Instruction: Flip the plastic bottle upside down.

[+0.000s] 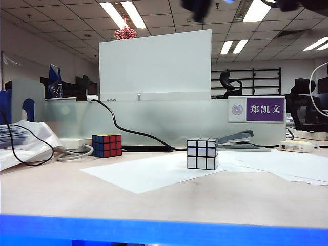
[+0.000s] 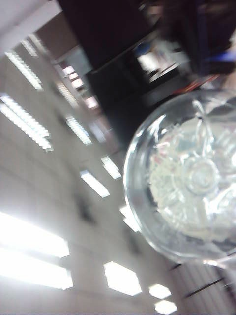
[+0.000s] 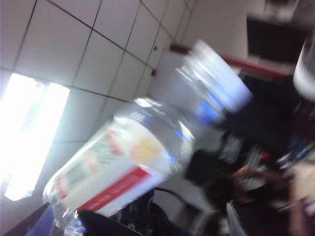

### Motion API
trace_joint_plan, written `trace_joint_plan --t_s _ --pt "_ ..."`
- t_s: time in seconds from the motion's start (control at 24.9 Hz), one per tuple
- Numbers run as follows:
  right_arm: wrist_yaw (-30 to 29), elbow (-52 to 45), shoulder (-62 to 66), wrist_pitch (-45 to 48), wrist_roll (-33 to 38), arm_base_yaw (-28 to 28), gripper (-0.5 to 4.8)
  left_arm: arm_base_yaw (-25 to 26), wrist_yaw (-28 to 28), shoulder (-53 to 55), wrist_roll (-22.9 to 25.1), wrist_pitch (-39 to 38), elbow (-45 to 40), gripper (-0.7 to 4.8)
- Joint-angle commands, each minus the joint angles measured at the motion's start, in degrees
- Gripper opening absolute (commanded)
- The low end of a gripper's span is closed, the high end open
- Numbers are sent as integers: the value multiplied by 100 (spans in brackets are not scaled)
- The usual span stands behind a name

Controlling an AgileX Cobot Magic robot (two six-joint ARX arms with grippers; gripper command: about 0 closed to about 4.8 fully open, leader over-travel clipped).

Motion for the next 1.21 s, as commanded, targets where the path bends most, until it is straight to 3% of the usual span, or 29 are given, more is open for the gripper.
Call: trace_joint_plan --t_s 0.04,0.08,0.2,0.28,0.52,0.76,0.96,1.21 --pt "-675 28 -42 168 -667 -323 353 -2 26 2 44 -1252 142 -6" --pt "-837 28 -44 170 -844 -476 249 -2 24 4 39 -1558 173 -6" --pt "-1283 24 -42 164 -1801 -898 45 -2 9 11 -240 -2131 190 -6" --pt "-1521 22 -42 160 -2444 -1086 -8 -2 9 11 -323 -2448 190 -6" --pt "-2483 22 -31 -28 -3407 -1185 -8 -7 142 188 -472 -3233 190 -6" --pt "-2848 22 -28 -308 -3685 -1187 -8 -9 306 785 -680 -3849 190 -6" --pt "-3021 20 -31 -306 -3672 -1185 -8 -9 566 1340 -710 -3936 190 -6" --pt "-3250 17 -31 -306 -3633 -1172 -8 -7 608 1823 -595 -3495 188 -6"
